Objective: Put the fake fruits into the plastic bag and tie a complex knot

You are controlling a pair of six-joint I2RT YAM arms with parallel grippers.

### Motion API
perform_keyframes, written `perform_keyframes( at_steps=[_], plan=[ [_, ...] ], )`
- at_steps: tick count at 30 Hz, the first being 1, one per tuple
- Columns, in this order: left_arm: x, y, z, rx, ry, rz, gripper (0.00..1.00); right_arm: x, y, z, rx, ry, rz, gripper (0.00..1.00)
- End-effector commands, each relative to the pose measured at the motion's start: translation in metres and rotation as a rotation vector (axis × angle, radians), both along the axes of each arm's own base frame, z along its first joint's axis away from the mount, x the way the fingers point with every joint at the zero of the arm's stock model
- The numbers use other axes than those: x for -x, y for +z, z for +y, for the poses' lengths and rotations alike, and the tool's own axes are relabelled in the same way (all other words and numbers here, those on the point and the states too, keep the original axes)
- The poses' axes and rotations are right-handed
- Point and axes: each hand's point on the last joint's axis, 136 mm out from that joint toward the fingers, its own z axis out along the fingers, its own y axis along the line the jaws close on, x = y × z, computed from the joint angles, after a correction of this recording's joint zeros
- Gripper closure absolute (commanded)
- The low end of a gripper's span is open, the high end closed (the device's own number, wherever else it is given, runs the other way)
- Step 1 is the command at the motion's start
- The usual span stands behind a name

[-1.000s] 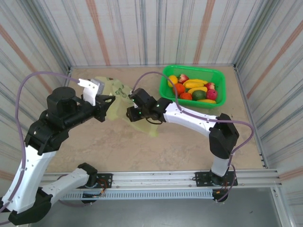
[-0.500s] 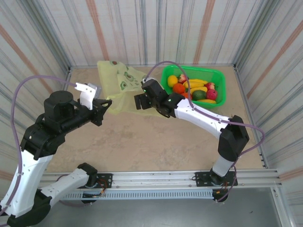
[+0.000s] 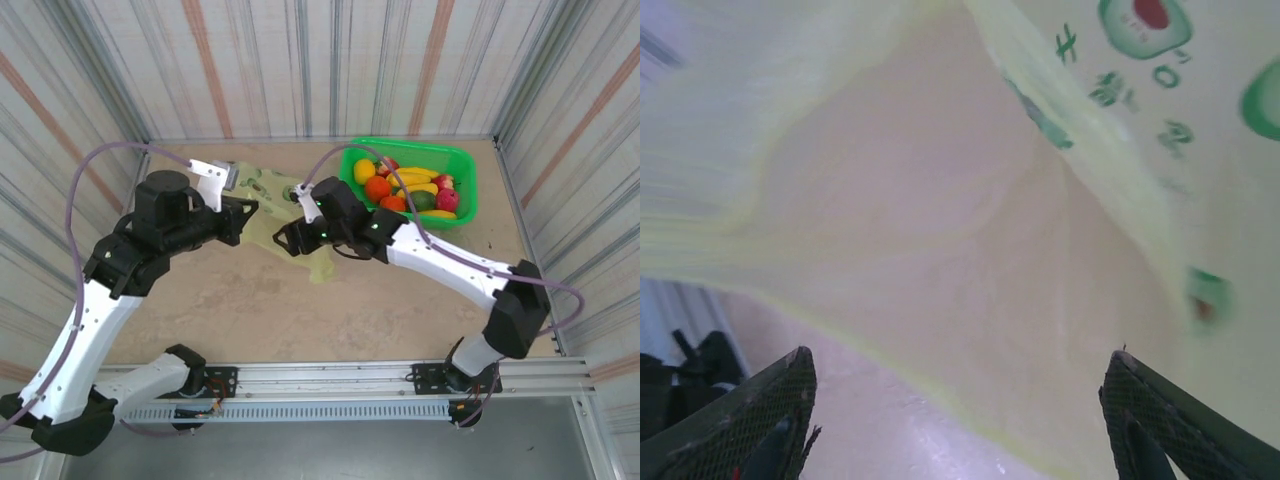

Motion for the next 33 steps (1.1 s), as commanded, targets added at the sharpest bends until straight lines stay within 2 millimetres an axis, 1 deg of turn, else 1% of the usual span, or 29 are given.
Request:
perform_keyframes(
  at_steps=[1,2,4,5,6,7,9,10,11,12,14,16,18,20,22,24,26,29,31,33],
  plan=[
    [0.000,0.002,0.004,0.030,0.025,0.006,1.00,0.007,0.034,-0.015,-0.129,0.000,0.011,0.24],
    [0.001,0.002,0.005,0.031,0.026,0.005,1.00,0.009,0.041,-0.022,-0.159,0.003,0.007,0.25],
    [0.002,0.003,0.006,0.029,0.031,0.004,1.00,0.007,0.059,-0.041,-0.230,-0.016,-0.001,0.27],
    [0.002,0.004,0.007,0.030,0.033,0.003,1.00,0.000,0.066,-0.054,-0.262,-0.045,0.005,0.27],
    [0.003,0.005,0.007,0.032,0.033,0.001,1.00,-0.010,0.069,-0.067,-0.269,-0.097,0.005,0.27],
    [0.003,0.006,0.007,0.034,0.032,0.000,1.00,-0.026,0.067,-0.087,-0.243,-0.188,0.003,0.26],
    [0.004,0.008,0.008,0.038,0.033,-0.002,1.00,-0.058,0.050,-0.129,-0.144,-0.374,0.011,0.26],
    [0.005,0.011,0.008,0.043,0.033,-0.006,1.00,-0.074,0.037,-0.153,-0.086,-0.466,0.035,0.26],
    [0.006,0.012,0.008,0.047,0.033,-0.010,1.00,-0.087,0.026,-0.172,-0.033,-0.536,0.053,0.26],
    [0.007,0.015,0.009,0.053,0.031,-0.017,1.00,-0.101,0.013,-0.196,0.029,-0.622,0.074,0.26],
    [0.008,0.020,0.008,0.063,0.028,-0.024,1.00,-0.123,-0.010,-0.233,0.143,-0.743,0.105,0.24],
    [0.009,0.026,0.008,0.072,0.023,-0.035,1.00,-0.143,-0.029,-0.263,0.257,-0.829,0.109,0.19],
    [0.010,0.031,0.008,0.076,0.021,-0.047,1.00,-0.160,-0.046,-0.284,0.337,-0.878,0.132,0.14],
    [0.011,0.036,0.009,0.076,0.017,-0.057,1.00,-0.174,-0.065,-0.300,0.396,-0.900,0.181,0.09],
    [0.011,0.041,0.010,0.072,0.019,-0.069,1.00,-0.186,-0.084,-0.314,0.456,-0.929,0.214,0.01],
    [0.012,0.047,0.010,0.070,0.018,-0.080,1.00,-0.196,-0.098,-0.326,0.509,-0.945,0.235,0.01],
    [0.012,0.052,0.010,0.068,0.013,-0.092,1.00,-0.203,-0.116,-0.327,0.516,-0.924,0.288,0.01],
    [0.012,0.057,0.011,0.059,0.009,-0.103,1.00,-0.205,-0.141,-0.327,0.534,-0.902,0.355,0.01],
    [0.011,0.058,0.011,0.053,0.010,-0.106,1.00,-0.206,-0.154,-0.326,0.539,-0.891,0.389,0.01],
    [0.010,0.058,0.010,0.050,0.007,-0.102,1.00,-0.204,-0.162,-0.327,0.553,-0.885,0.412,0.01]
  ],
)
